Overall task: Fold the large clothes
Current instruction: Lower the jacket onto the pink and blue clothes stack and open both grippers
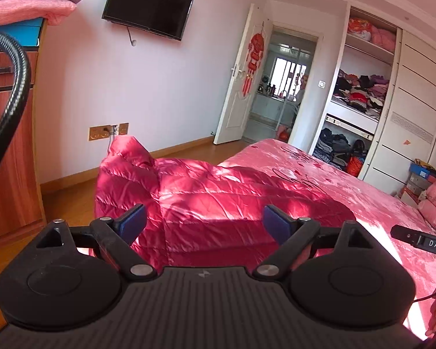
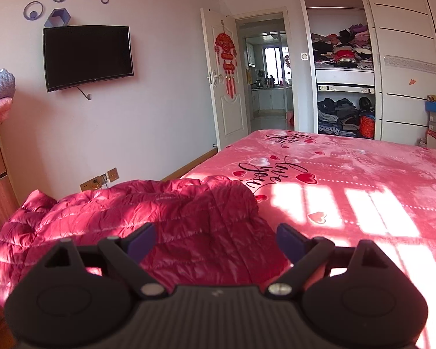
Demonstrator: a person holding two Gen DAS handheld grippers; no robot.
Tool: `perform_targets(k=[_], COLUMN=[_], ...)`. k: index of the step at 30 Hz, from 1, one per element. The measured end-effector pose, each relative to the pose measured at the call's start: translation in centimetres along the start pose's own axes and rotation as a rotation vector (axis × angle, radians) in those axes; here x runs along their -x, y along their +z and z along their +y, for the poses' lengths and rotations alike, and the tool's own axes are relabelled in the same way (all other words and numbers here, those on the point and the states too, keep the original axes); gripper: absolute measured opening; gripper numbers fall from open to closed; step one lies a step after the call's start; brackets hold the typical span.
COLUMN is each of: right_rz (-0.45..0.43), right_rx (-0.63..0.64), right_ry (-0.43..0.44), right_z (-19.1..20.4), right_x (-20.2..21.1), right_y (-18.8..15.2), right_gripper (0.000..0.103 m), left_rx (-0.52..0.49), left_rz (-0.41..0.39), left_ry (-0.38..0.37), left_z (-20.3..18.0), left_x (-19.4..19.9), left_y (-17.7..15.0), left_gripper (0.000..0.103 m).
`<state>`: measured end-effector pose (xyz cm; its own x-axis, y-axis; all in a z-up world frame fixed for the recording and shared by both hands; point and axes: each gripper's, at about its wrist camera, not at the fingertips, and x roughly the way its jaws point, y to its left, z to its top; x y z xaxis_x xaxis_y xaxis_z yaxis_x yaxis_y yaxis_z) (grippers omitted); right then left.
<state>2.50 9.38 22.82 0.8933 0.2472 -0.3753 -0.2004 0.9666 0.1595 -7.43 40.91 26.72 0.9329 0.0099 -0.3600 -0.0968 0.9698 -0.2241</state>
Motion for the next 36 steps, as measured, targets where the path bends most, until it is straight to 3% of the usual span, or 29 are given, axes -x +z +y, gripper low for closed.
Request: perform_targets(k=[7, 14, 25, 36], right_rz=[0.015, 0.027, 0.010, 0.048], right_rx=[-0.076, -0.094, -0.038, 0.024], right_ry=[0.028, 0.060, 0.092, 0.060], right_z=[1.1, 2.5, 4.9, 6.6], right_x=[7.6, 12.9, 18.0, 18.5], right_y=[-3.1, -4.2, -3.9, -5.2], right_gripper=[0.099, 0.102, 0.102, 0.102], left_rx=[-0.071, -0.135, -0.190, -0.213], left_rz=[0.031, 0.048, 0.077, 0.099], left_ry=[-0.032, -0.035, 0.027, 0.073], left_z=[-4.1, -5.8, -4.7, -3.8], left_x=[6.6, 12.2, 14.5, 14.4], left_y=[-2.1, -4.6, -6.8, -8.0], left_gripper=[0.103, 0.103, 0.103, 0.103])
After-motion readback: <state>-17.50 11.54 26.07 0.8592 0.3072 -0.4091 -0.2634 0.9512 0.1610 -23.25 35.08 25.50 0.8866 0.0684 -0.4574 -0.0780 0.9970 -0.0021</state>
